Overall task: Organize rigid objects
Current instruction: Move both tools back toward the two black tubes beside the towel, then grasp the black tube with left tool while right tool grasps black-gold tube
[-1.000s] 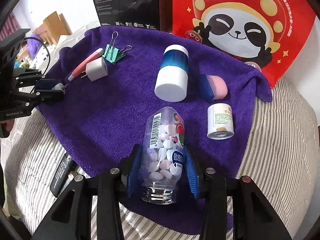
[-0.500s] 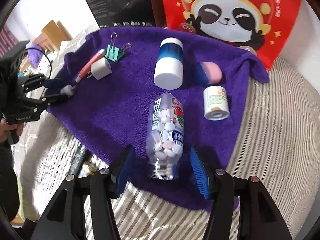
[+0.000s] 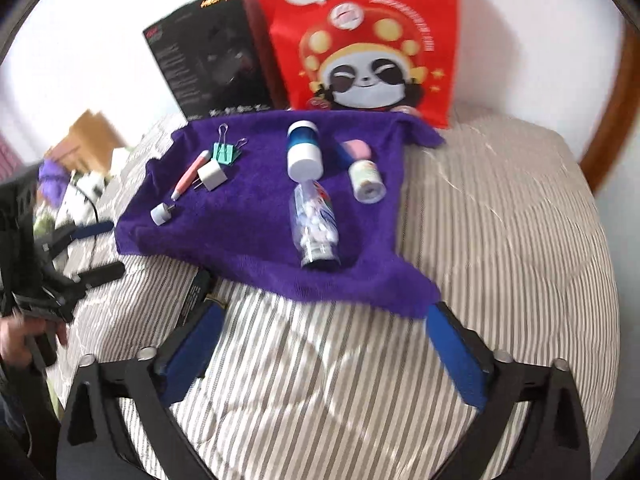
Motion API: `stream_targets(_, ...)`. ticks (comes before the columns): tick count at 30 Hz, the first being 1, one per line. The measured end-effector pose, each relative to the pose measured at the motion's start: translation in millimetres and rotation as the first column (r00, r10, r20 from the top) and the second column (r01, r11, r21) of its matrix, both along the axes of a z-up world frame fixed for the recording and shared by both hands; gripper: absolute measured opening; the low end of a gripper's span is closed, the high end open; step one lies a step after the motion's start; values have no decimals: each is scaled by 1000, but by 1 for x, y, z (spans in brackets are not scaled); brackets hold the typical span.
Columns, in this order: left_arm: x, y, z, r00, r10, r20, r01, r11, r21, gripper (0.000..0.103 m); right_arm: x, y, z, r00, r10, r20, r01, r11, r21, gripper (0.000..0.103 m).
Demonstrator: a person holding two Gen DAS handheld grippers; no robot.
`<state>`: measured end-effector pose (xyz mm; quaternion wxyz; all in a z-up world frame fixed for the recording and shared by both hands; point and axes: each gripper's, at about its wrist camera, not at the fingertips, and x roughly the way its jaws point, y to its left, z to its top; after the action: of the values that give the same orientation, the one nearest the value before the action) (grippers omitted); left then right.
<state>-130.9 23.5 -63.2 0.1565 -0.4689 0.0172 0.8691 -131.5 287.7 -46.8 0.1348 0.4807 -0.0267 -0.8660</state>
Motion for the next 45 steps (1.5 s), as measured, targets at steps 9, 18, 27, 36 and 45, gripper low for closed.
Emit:
stream_targets(9,19,33,-35,999,29,35,-27,998,-61,102,59,8,-17,997,-73,24,74,995,-72,103)
stream_targets(18,21,38,-40,996,81,26,-78,992,-95,102,92,17,-30,995,-78,55,84,987,-139,103)
stream_targets(27,17,60,-45,987,157,-40,-162,965,-206,102,95,7,-41,996,-58,68,66,989,-133,103)
stream_targets(36,17,65,-43,986,157,-61,-164,978,-130,80,93,8,-46,996,-82,43,86,993,-82,103)
stream_targets(45,22,78,-38,994,89,-69,-95,990,-100,21,89,4,-57,994,-89,65,98,984,-149,95)
